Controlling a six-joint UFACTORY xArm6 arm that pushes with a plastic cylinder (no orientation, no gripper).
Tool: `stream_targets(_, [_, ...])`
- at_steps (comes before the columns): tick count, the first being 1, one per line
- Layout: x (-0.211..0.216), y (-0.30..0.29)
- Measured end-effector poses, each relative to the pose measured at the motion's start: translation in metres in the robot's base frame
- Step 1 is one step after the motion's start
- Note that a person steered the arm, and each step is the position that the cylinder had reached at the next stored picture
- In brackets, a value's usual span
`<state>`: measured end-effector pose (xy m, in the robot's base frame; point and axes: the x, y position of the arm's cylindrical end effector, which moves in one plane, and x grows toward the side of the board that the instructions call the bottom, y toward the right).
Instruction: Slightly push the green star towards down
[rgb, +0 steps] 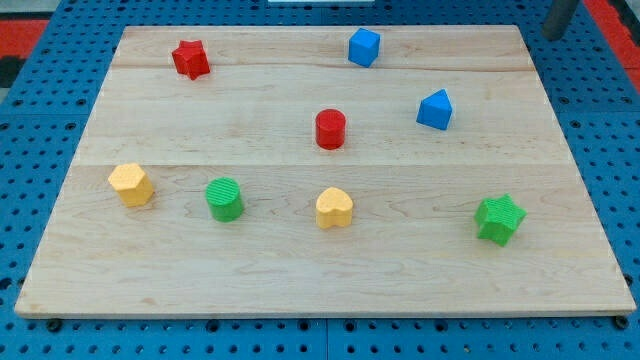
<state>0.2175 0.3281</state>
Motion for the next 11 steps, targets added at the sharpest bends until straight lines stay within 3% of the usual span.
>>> stream_targets(1, [0.032,-0.02])
stream_targets(4, [0.205,-0.153])
stream_targets(6, [0.242,-0.146])
stream_targets(7, [0.29,-0.148])
stream_targets(8, [0.308,-0.175])
stream_targets(11, [0.276,-0.127])
